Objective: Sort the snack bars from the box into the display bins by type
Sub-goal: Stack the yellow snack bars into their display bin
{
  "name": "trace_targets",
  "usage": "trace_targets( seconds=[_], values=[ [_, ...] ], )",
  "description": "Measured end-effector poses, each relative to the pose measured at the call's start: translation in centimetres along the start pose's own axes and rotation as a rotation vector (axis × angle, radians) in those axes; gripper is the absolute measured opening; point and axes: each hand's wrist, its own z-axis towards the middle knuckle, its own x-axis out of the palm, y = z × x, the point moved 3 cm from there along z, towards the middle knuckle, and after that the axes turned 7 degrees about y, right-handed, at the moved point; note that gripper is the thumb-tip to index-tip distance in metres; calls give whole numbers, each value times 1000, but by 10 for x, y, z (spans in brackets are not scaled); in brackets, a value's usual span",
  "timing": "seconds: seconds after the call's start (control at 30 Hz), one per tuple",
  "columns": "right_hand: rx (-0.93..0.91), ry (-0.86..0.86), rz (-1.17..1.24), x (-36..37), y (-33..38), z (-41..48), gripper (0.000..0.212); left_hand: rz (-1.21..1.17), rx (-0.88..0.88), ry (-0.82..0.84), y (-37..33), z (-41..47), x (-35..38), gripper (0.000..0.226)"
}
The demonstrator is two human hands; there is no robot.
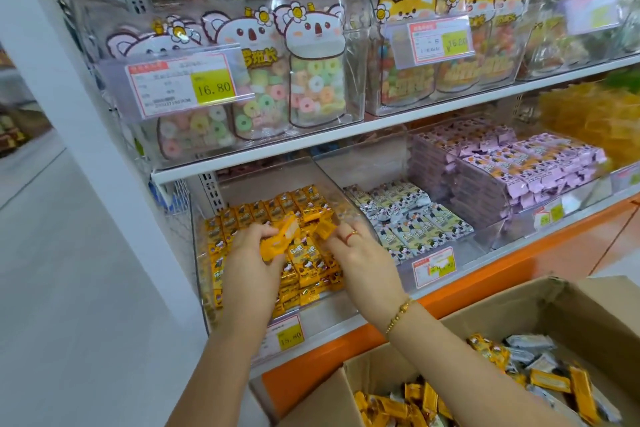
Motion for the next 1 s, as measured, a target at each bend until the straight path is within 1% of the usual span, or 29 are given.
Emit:
trace_targets(
  seconds=[0.07,0.1,0.17,0.2,0.27,0.33,0.4,0.43,0.5,0.53,0.57,0.6,0.67,0.73,0.8,0.87,0.9,0.93,0.97,1.0],
  values=[
    [-21,115,80,5,-2,8,31,114,84,56,5,-3,5,35],
    [10,169,120,6,-5,11,37,132,91,99,7,-4,7,36],
    [121,238,181,9,-12,12,53,122,68,180,10,-3,9,37],
    [185,273,188,11,-14,12,55,111,44,214,10,-3,9,37],
    [275,380,122,17,-17,12,52,85,11,248,9,-3,10,33],
    [312,444,110,20,-17,12,51,39,-5,243,11,-1,10,27],
    [352,461,183,21,-17,11,53,12,-20,236,10,0,10,24],
    [377,455,208,19,-18,10,53,3,-36,234,10,1,10,30],
    [415,414,225,18,-17,9,49,-12,-110,225,12,4,11,52],
    [429,403,221,20,-17,8,44,-4,-145,216,14,5,11,57],
    [440,405,211,21,-16,8,39,15,-168,205,16,6,11,57],
    [448,419,204,23,-15,10,35,32,-179,192,17,6,11,54],
    [446,463,216,26,-14,13,35,40,-163,149,18,6,8,45],
    [420,504,222,24,-14,16,40,25,-104,101,15,3,6,37],
    [388,500,267,21,-13,16,43,6,-1,58,9,-2,3,30],
    [423,359,414,14,-10,13,36,-6,144,29,1,-6,1,32],
    [473,276,576,10,-8,12,31,-2,218,20,-3,-7,1,35],
    [541,229,795,7,-5,12,30,3,288,13,-6,-7,2,39],
    [621,222,1033,5,-3,13,31,11,348,15,-9,-7,4,42],
    [687,229,1219,4,-1,15,32,14,389,29,-12,-7,5,43]
  ],
)
